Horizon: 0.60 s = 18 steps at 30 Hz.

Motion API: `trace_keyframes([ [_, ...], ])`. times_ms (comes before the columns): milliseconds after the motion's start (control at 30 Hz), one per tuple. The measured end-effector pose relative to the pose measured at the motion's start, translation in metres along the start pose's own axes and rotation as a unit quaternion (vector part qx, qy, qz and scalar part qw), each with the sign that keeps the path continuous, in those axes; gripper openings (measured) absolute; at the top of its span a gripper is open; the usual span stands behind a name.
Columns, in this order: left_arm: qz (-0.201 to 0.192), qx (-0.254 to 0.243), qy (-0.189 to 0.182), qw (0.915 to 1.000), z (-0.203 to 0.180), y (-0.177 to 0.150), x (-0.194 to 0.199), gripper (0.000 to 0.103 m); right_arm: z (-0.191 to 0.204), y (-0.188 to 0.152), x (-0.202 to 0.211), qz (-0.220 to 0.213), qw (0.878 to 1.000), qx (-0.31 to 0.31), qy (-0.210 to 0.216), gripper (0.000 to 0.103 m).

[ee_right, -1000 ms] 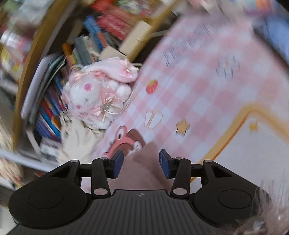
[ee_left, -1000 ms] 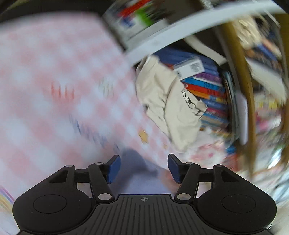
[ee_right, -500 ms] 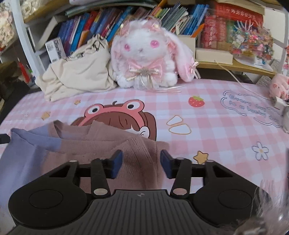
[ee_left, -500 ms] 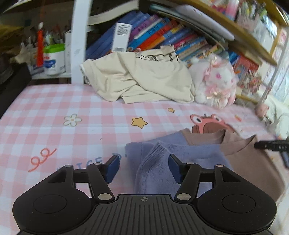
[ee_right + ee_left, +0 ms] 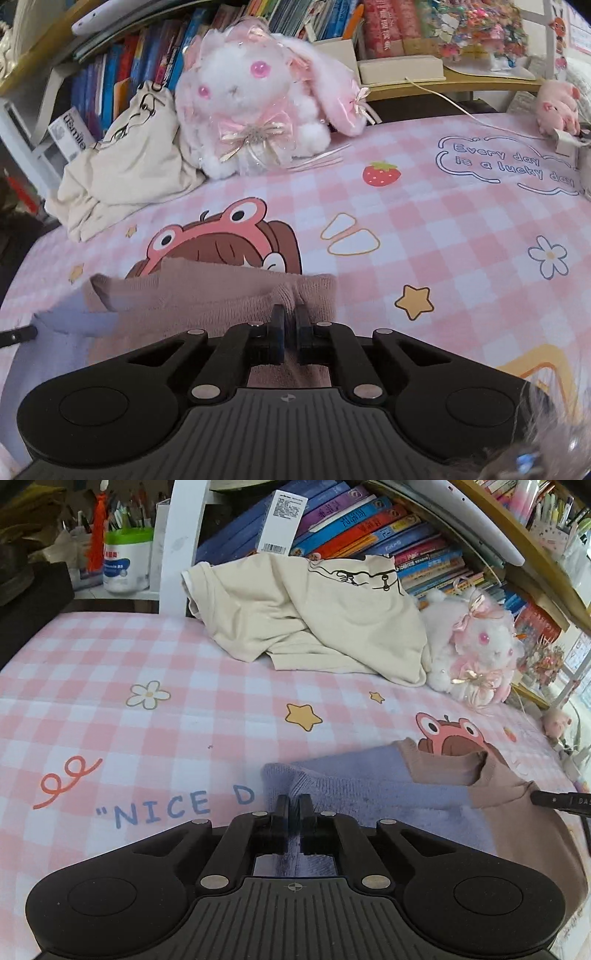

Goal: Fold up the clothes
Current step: 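Open both grippers and pull back from the folded sweater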

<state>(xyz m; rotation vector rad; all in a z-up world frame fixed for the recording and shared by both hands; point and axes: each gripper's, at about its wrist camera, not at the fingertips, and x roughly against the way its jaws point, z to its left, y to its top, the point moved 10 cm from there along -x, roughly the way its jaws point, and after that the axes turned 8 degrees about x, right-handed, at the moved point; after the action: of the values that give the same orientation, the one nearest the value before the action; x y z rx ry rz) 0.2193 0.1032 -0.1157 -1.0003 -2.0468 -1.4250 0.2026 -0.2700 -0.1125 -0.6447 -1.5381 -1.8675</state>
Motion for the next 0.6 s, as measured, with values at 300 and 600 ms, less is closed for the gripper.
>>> trace_keyframes([
  [300, -0.048, 0.042, -0.021, 0.9977, -0.005, 0.008, 0.042, 0.049, 0.003, 0.004, 0.034, -0.032, 0.999, 0.026, -0.008, 0.042],
  [600, -0.052, 0.002, 0.036, 0.9980, -0.027, -0.034, 0.089, 0.072, 0.015, -0.036, 0.086, -0.028, 0.994, 0.090, -0.062, 0.070],
])
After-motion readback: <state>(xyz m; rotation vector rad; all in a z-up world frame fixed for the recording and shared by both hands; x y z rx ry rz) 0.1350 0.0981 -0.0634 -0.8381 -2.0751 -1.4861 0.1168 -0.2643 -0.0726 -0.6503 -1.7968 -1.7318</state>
